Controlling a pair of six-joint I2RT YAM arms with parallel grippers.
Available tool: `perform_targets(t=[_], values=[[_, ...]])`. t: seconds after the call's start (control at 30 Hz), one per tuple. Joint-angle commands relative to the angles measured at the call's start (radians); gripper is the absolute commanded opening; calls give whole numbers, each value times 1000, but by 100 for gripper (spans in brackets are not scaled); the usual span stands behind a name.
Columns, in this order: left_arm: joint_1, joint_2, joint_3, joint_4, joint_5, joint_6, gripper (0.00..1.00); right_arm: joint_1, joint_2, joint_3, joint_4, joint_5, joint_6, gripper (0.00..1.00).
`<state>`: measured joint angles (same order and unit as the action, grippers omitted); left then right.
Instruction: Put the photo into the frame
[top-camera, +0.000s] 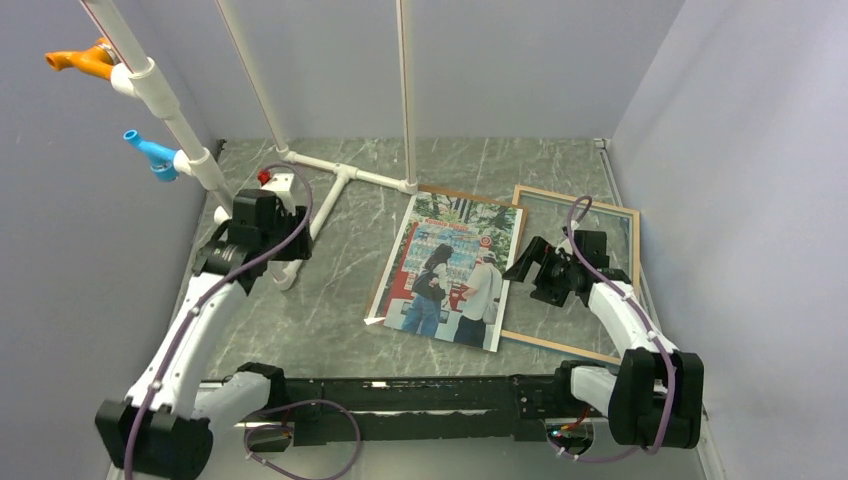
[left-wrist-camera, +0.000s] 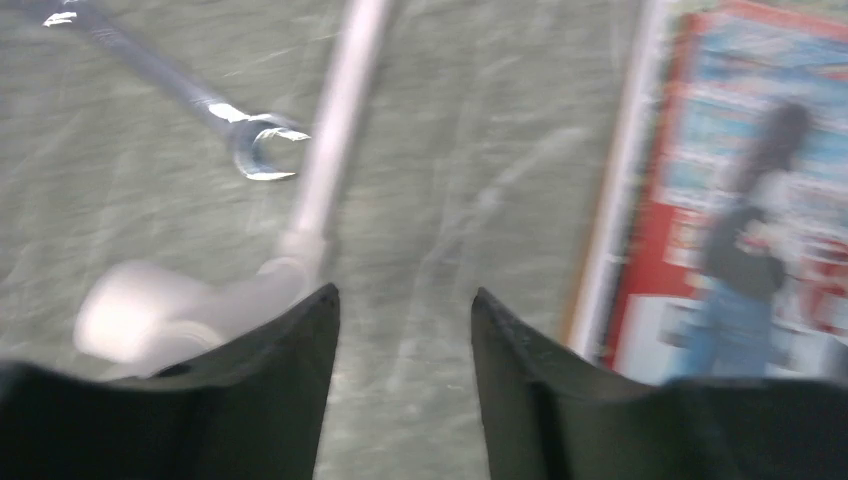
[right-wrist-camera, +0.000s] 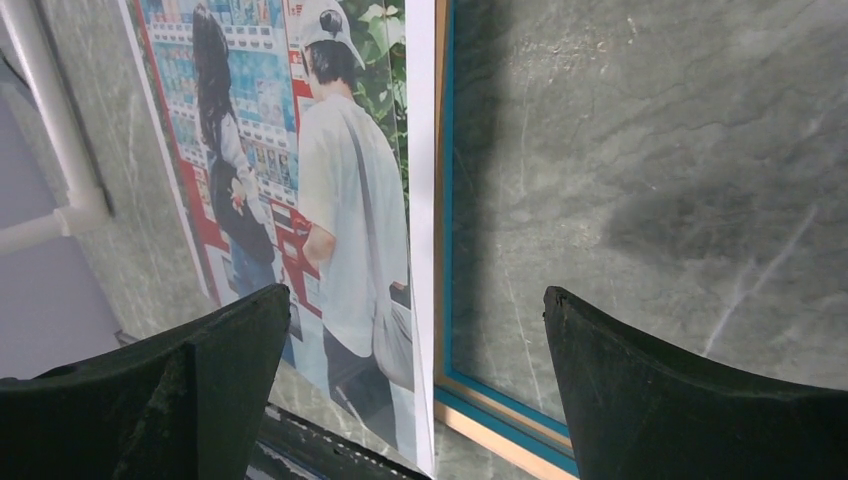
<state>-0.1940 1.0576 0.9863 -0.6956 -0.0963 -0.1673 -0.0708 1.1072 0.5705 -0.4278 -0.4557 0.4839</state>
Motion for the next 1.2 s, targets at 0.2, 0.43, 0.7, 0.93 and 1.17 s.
perform_targets(t=[0.2,0.43,0.7,0.93,1.17], values=[[-10,-268,-53,167,489,-225,82,8,165,-58,337,-138,146,96],[-19,-347,-98,288,600,-350,86,36,298,-52,559,-214,241,87],[-21,-341,-143,301,608,-386,84,65,284,-33,666,-277,308,78],[-22,-343,-184,301,585,-389,83,178,218,-30,673,-256,344,61],[-22,-335,-211,305,587,-392,83,244,212,-79,778,-211,423,45]])
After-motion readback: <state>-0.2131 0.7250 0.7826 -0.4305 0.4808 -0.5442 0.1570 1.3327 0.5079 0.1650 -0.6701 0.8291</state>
